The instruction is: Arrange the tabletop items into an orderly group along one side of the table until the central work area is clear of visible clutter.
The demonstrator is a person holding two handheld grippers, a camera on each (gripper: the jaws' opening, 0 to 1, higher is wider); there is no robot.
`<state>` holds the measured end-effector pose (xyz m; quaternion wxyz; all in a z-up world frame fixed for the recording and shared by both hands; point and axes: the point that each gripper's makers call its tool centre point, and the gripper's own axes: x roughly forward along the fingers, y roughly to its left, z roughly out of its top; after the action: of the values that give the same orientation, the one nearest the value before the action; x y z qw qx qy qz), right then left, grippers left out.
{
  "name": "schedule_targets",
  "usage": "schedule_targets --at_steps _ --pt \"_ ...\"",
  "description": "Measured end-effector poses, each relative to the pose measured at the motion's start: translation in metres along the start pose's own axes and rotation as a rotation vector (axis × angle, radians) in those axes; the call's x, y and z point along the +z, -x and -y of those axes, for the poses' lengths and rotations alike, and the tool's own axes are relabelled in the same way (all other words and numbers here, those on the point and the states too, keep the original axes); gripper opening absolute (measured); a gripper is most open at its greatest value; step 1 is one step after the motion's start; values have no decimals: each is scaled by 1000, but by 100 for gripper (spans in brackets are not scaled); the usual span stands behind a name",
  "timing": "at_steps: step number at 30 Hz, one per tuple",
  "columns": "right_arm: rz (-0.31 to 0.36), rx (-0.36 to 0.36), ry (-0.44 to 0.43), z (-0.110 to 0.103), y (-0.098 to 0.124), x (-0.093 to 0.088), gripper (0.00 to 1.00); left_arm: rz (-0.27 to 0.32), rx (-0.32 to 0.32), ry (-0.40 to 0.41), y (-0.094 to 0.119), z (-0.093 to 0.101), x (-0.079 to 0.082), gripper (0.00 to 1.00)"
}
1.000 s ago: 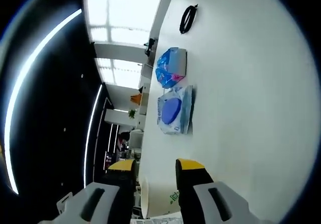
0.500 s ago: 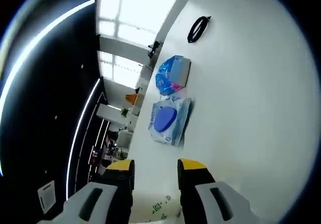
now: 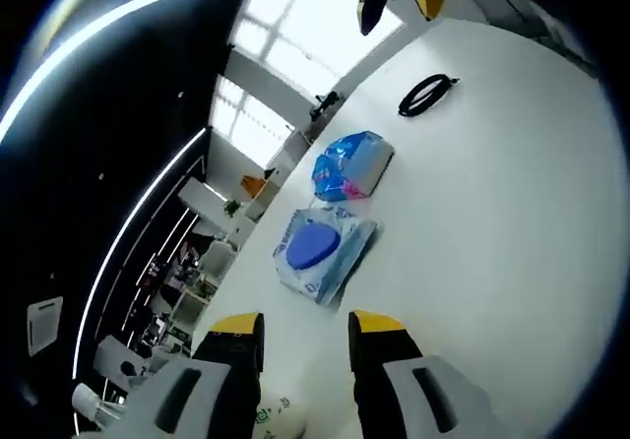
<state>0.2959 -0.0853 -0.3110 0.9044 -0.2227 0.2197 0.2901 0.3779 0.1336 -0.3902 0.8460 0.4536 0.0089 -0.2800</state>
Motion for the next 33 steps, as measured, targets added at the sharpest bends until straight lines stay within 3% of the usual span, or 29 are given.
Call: schedule_targets --at_steps 3,6,10,16,20,33 --pt "-6 5 -28 13 -13 10 65 -4 -3 14 -2 1 1 33" --pt "-37 -9 -13 20 -24 13 64 -2 -15 89 -5 2 3 33" --pt "-69 -14 -3 25 -34 14 64 -8 -16 85 -7 3 4 33" --pt "-47 -14 -37 25 -43 19 65 -22 -33 86 -9 8 3 33" --pt "-56 -11 -37 27 -48 17 65 -34 -43 79 -9 10 1 33" --pt "-94 -15 -39 29 -60 10 64 -26 -53 165 -9 11 2 33"
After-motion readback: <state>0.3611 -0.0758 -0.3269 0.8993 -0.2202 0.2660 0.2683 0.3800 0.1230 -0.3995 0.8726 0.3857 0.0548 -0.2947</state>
